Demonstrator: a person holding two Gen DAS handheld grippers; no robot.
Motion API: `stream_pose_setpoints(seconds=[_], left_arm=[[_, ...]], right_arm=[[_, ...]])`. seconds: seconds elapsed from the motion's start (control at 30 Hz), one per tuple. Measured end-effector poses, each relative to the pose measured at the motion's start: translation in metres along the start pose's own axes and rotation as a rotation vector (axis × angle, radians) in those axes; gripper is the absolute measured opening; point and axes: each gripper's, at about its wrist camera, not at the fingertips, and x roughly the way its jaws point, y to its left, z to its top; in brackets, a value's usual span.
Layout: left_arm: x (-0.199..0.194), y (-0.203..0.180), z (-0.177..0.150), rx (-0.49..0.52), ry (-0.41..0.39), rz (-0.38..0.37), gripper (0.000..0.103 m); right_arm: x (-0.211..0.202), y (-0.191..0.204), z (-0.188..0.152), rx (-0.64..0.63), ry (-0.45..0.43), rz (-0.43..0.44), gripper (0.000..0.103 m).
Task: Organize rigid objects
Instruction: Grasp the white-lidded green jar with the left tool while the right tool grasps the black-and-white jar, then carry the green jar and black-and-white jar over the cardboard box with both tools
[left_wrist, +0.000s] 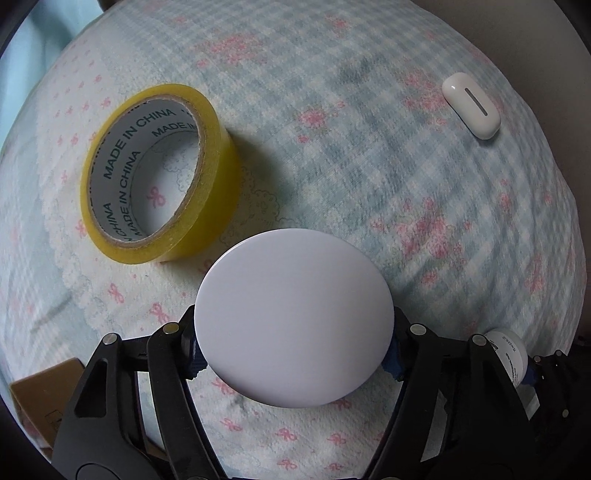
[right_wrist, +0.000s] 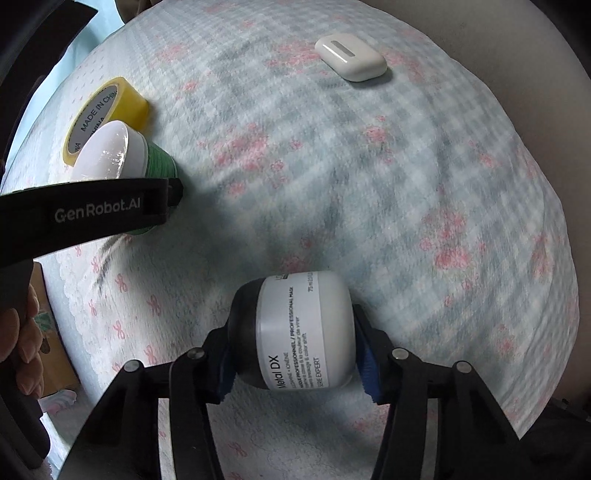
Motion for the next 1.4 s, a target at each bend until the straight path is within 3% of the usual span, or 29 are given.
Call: stream_pose_setpoints(seconds=[0.2, 0.37, 0.73, 0.9, 1.07, 1.4], left_arm=[[-0.02, 0.002, -0.014, -0.012, -0.025, 0.002, 0.068], [-0.06, 0.002, -0.024, -0.04, -0.072, 0.009, 0.068], [-0.197, 0.013, -0.063, -0.181, -0.25, 0.033, 0.068], [-0.259, 0.033, -0.098, -0.28, -0.334, 0.05, 0.068], [-0.306, 0.063, -0.15, -0.388, -0.382, 0.097, 0.068], [-0.353, 0.148, -0.279, -0.575, -0.397, 0.16, 0.068]], right_arm=[[-0.009, 0.0, -0.001, 0.002, 0.0, 0.023, 0.049], [-0.031, -0.004, 0.001, -0.014, -0.024, 0.04, 0.048], [-0.15, -0.021, 0.008, -0.132, -0.19, 0.084, 0.047], [-0.214, -0.017, 0.009, -0.239, -0.261, 0.125, 0.047], [-0.26, 0.011, 0.004, -0.353, -0.308, 0.151, 0.047], [-0.309, 0.097, -0.036, -0.493, -0.335, 0.286, 0.047]])
